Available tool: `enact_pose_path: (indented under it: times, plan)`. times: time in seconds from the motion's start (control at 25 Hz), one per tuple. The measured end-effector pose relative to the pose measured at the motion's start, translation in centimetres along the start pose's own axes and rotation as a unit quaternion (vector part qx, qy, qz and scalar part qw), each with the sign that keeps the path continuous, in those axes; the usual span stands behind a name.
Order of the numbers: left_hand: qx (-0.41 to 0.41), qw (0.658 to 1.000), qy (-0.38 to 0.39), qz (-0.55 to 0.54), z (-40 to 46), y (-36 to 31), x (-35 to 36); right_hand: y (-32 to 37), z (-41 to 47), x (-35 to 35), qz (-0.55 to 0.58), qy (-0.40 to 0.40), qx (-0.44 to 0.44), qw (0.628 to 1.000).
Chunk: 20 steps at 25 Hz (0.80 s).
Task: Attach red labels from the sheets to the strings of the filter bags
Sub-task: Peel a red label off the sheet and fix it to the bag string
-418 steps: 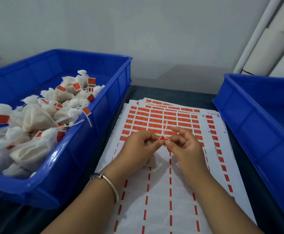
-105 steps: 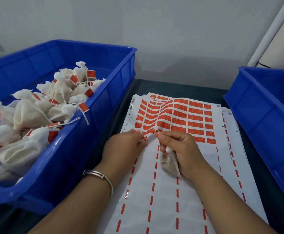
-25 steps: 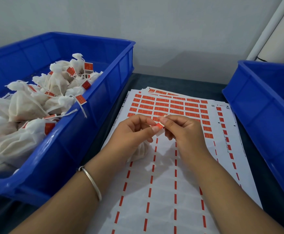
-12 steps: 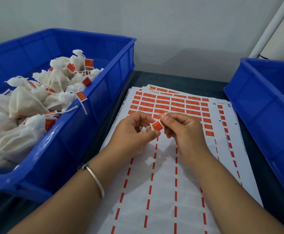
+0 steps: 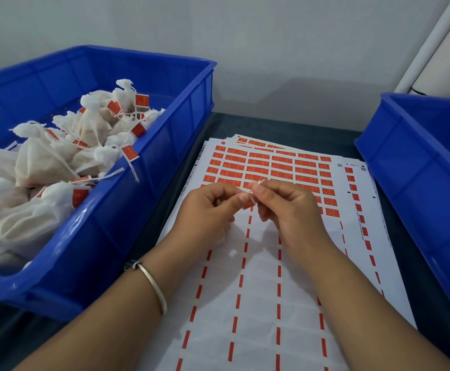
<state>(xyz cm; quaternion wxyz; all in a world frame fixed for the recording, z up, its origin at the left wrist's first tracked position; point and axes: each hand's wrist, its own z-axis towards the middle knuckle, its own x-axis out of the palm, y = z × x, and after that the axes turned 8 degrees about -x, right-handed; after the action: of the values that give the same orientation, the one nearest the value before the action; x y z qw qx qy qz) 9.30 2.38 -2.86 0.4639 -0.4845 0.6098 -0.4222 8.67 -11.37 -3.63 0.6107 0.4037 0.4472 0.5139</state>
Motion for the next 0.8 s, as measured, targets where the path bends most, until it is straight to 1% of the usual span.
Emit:
enact_pose_path:
  times: [0.16,0.28,0.52,0.72,0.8]
  plan:
    - [0.035,0.999,-0.032,-0.007,0.3,0.4,-0.2,-0.3,0.1,-0.1,0.024,0.029,0.006,0.999]
    - [0.047,0.998,-0.039,-0.035,0.3,0.7,-0.3,-0.3,-0.1,0.2,0.011,0.055,0.012,0.998]
    - [0.044,0.997,-0.044,-0.053,0.7,1.2,-0.1,-1.1,0.0,0.2,-0.014,0.025,0.002,1.0]
    - [0.062,0.997,-0.028,-0.041,0.7,1.2,-0.3,-1.5,0.0,0.4,-0.019,0.029,-0.009,0.999]
    - [0.048,0.998,-0.011,-0.024,0.7,1.1,-0.3,-1.8,0.0,0.4,-0.003,0.002,0.013,1.0]
